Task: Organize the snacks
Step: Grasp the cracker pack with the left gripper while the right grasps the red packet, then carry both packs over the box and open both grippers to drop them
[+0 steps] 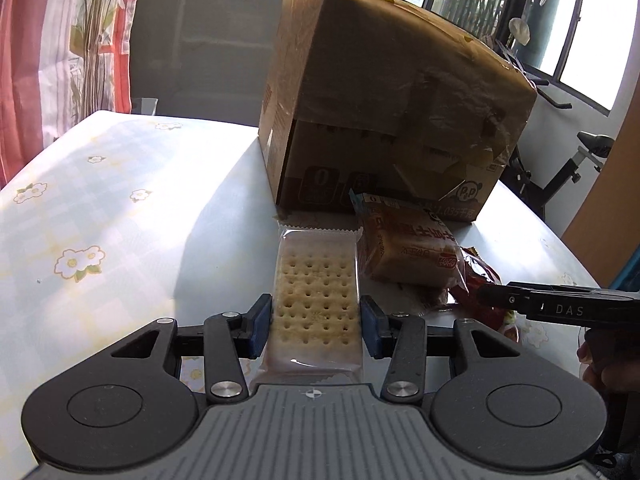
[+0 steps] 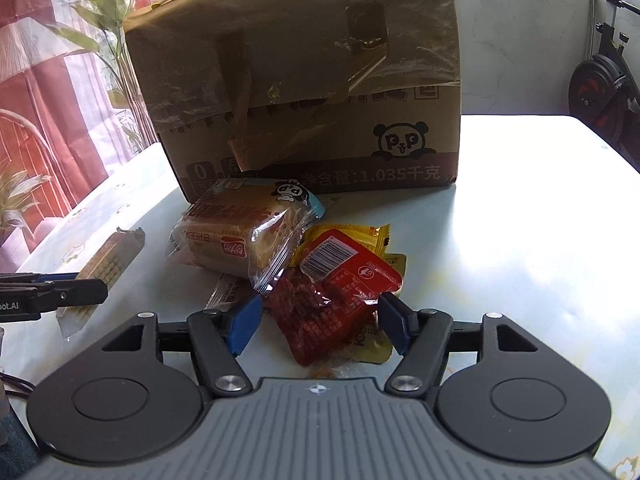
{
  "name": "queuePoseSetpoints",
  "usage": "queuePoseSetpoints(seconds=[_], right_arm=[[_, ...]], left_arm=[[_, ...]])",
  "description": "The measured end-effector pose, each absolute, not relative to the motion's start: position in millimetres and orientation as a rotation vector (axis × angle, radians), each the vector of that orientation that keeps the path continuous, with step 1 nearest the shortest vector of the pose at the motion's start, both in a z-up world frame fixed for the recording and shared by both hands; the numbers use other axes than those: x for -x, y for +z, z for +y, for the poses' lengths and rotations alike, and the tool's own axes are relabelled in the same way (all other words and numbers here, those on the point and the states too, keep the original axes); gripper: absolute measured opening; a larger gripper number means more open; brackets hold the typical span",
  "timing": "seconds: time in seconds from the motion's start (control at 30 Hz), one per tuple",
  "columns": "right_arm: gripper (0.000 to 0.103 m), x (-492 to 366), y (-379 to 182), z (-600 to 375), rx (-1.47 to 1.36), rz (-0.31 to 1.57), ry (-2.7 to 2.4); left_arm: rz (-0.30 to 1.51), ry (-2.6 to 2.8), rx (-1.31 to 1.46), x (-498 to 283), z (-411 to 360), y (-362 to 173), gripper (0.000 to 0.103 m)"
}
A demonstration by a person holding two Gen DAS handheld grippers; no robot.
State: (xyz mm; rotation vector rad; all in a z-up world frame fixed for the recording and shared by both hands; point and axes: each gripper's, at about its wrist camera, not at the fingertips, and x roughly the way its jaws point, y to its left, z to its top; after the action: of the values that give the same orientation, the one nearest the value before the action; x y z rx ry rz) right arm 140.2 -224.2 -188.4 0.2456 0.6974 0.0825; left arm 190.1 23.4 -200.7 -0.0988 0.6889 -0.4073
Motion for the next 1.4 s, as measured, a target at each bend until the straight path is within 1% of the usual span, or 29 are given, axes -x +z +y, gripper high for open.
queuePoseSetpoints(seconds=[0.13, 0.2, 0.37, 0.4, 0.43, 0.47, 0.5, 0.53, 0.7, 0.9, 1.07, 1.23, 1.3, 1.4], right_arm=[[0.067, -153, -193, -236, -0.369, 0.706, 0.031], [0.068, -156, -196, -237, -0.384, 0.710, 0.013], [0.065, -154, -198, -214, -0.201, 0.691, -0.009], [0.059, -153, -198, -210, -0.166, 0.684, -0.006], [0.049, -150, -197, -207, -0.133, 0.671, -0.005], [0.048, -148, -196, -204, -0.098, 0.663, -0.010], [0.035, -145, -195, -203, -0.074, 0.654, -0.006], [0.029, -141, -192, -203, -0.068, 0.644, 0.005], [0.019, -123, -179, -216, -0.121, 0.584, 0.055], [0.019, -114, -151, -243, -0.213, 0.482, 0.082], [0.019, -121, -111, -262, -0.235, 0.376, 0.127], [0.019, -152, -51, -292, -0.259, 0.265, 0.192], [0.019, -172, -29, -301, -0.240, 0.242, 0.204], [0.019, -211, -11, -306, -0.183, 0.244, 0.190]], left_arm=[[0.677, -0.403, 0.130, -188, 24, -202, 0.048], [0.681, -0.413, 0.136, -189, 21, -205, 0.048], [0.675, -0.438, 0.143, -186, 21, -204, 0.048], [0.671, -0.440, 0.141, -185, 22, -203, 0.048], [0.669, -0.439, 0.141, -184, 22, -203, 0.048], [0.668, -0.439, 0.143, -183, 22, -202, 0.048], [0.667, -0.438, 0.147, -182, 22, -202, 0.048], [0.667, -0.437, 0.149, -182, 22, -202, 0.048], [0.646, -0.434, 0.151, -178, 23, -193, 0.048], [0.615, -0.434, 0.143, -183, 14, -166, 0.048], [0.522, -0.481, 0.173, -203, 1, -119, 0.048], [0.415, -0.525, 0.175, -235, -28, -63, 0.048], [0.407, -0.537, 0.164, -252, -45, -46, 0.048], [0.427, -0.606, 0.189, -289, -72, -39, 0.048]])
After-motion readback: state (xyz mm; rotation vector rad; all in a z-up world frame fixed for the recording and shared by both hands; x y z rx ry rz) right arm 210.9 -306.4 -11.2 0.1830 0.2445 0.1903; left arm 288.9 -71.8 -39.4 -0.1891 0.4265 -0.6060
